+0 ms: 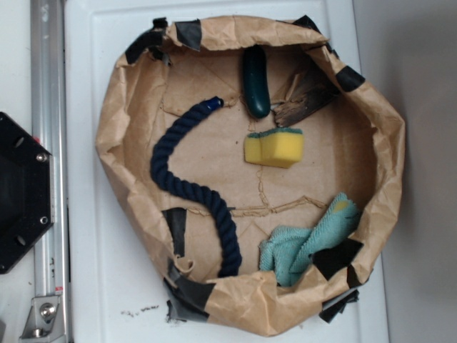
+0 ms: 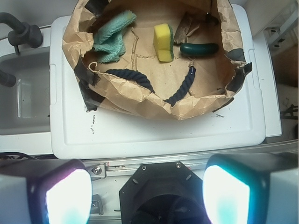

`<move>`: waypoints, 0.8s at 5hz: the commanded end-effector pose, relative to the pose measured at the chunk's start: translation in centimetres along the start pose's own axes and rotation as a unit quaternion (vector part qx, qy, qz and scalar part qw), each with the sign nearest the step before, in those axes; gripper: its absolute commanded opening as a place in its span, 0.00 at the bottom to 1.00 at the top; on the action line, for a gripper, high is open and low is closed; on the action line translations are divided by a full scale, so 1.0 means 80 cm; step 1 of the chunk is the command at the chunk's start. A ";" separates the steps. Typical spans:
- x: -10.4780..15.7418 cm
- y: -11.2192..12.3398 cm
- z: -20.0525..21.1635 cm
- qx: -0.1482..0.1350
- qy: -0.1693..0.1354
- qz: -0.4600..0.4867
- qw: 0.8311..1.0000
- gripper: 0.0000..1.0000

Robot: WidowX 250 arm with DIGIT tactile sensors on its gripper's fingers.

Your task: Grab the blue cloth.

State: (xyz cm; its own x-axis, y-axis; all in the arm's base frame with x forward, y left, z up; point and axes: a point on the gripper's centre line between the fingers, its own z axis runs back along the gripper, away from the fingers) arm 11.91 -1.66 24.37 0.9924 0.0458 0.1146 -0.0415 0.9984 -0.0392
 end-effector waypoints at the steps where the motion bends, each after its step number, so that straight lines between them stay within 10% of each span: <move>1: 0.000 0.000 0.000 0.000 0.000 0.000 1.000 1.00; 2: 0.056 0.024 -0.068 0.058 0.084 0.053 0.993 1.00; 3: 0.111 0.032 -0.112 0.090 0.059 0.039 0.993 1.00; 4: 0.142 0.031 -0.133 0.063 -0.003 -0.060 0.996 1.00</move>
State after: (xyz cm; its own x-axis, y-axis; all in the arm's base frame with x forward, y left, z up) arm 23.69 1.00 13.69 0.9909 -0.1009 0.0888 0.0924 0.9911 0.0956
